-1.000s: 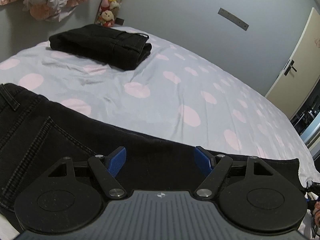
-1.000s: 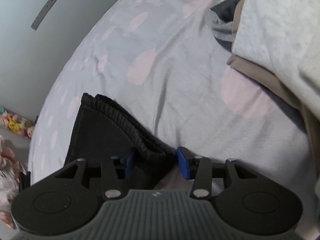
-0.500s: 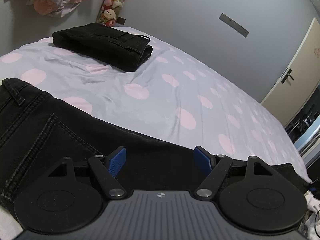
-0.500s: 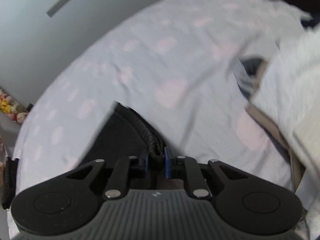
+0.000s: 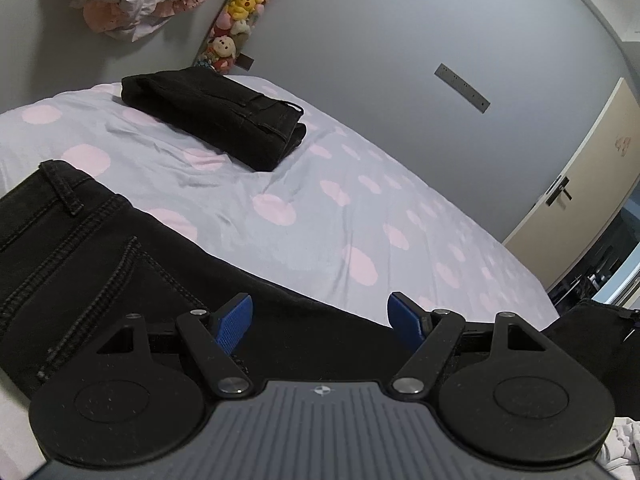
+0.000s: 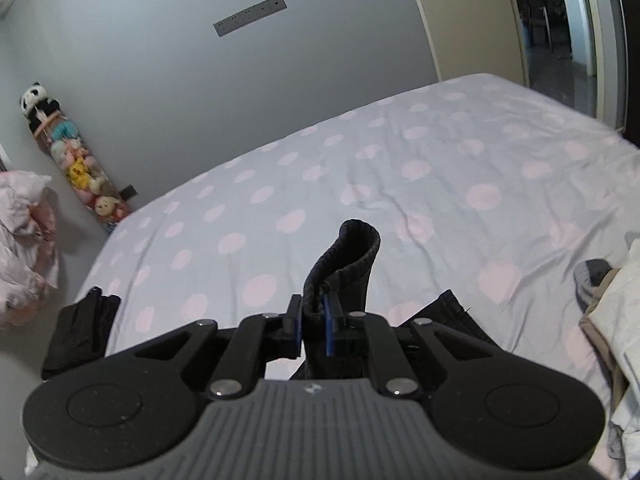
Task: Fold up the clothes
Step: 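Grasp the jeans leg hems with the right gripper and lift them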
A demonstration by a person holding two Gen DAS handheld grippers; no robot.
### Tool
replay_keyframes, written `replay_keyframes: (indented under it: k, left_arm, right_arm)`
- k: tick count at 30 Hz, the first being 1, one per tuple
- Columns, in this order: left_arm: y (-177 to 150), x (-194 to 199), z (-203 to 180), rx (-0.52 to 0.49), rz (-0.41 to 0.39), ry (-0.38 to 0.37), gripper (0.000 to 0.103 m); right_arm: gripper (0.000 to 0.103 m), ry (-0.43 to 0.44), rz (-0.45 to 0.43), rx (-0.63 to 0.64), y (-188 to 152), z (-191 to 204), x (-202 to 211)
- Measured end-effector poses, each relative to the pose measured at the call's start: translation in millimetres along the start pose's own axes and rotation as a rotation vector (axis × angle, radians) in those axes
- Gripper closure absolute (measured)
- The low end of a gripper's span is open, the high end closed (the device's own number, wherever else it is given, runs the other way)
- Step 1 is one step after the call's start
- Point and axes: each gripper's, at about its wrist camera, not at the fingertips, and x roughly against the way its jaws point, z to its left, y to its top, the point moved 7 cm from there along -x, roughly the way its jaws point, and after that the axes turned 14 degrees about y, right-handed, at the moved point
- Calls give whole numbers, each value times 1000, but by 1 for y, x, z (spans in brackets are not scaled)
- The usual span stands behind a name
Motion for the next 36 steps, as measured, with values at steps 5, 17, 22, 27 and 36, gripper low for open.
replay_keyframes:
  k: [5, 17, 22, 27, 36]
  left_arm:
    - [-1, -1, -4, -13, 7, -19, 15]
    - [-13, -26, -24, -127, 48, 53, 15]
    - [-19, -39, -35, -182, 68, 84, 15]
    - [-27, -55, -48, -210, 103, 95, 15]
    - [-36, -72, -66, -287, 112, 158, 15]
  right_arm:
    - [91, -106, 19, 0, -3, -30, -3]
    - [90, -207, 207, -83, -58, -185, -41]
    - [75, -135, 348, -48, -75, -217, -59]
    - [60, 11, 422, 56, -53, -227, -73]
    - [60, 221, 615, 33, -53, -253, -130]
